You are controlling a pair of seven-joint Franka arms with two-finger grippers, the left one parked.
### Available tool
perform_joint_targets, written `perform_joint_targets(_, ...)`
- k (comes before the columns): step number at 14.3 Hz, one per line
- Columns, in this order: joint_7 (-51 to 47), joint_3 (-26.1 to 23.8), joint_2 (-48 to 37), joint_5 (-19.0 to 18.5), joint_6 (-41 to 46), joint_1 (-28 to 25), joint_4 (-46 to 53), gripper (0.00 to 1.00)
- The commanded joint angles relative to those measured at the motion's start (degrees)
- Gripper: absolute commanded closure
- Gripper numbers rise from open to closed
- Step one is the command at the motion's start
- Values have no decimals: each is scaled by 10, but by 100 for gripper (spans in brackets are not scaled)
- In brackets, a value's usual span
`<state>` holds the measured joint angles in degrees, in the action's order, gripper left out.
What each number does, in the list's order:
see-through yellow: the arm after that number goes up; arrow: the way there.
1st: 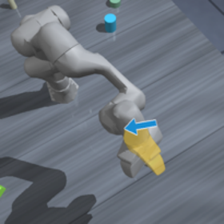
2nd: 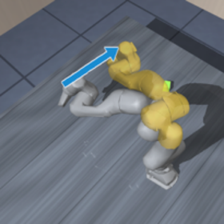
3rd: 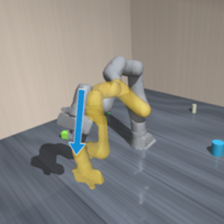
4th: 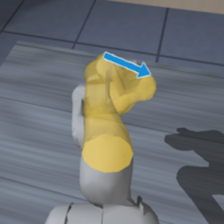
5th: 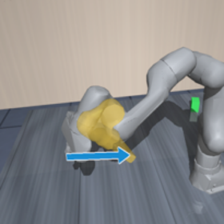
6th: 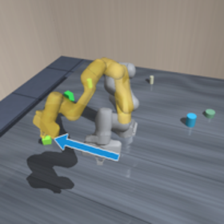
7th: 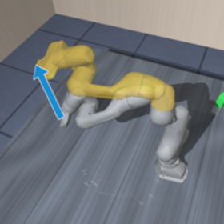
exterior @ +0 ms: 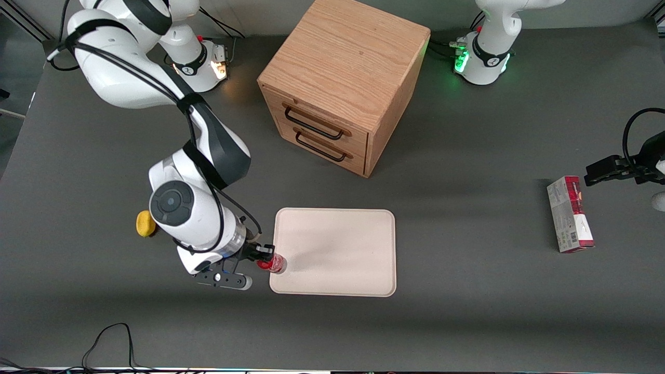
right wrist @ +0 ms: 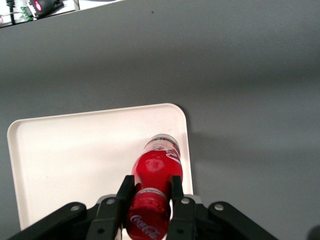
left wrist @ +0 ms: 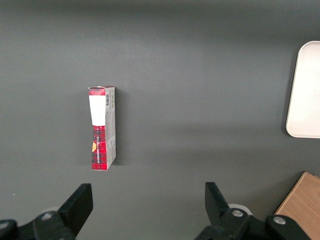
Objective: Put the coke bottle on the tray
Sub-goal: 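Lift the bottle and carry it with the right gripper to the tray, then lower the bottle onto the tray edge and open the right gripper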
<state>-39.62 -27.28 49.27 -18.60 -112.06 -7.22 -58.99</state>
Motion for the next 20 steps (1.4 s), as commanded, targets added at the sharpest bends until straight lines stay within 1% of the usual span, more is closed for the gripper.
perform_joint_targets(1,-7,-3,30,-39,-17,-11,22,100)
perform_joint_targets(3,-7,-2,37,-41,-38,-17,18,100)
perform_joint_targets(4,-7,1,45,-50,-44,-20,18,100)
perform_joint_targets(6,-7,3,50,-53,-60,-21,16,100)
perform_joint_targets(7,-7,3,50,-54,-60,-21,16,86)
perform_joint_targets(8,-7,4,50,-54,-61,-21,15,49)
perform_joint_targets(9,-6,12,49,-61,-62,-22,13,1)
perform_joint_targets(10,-5,14,44,-86,-62,-22,5,0)
perform_joint_targets(11,-5,14,37,-100,-61,-21,-5,0)
perform_joint_targets(13,-2,20,-12,-99,-57,-19,-47,0)
perform_joint_targets(14,2,31,-49,-89,-52,-17,-76,0)
perform_joint_targets(15,9,53,-90,-53,-47,-15,-110,0)
perform_joint_targets(17,95,111,-178,64,-38,-15,-169,0)
perform_joint_targets(18,138,142,-215,104,-14,-14,-194,0)
perform_joint_targets(20,257,201,-277,162,38,-10,-230,0)
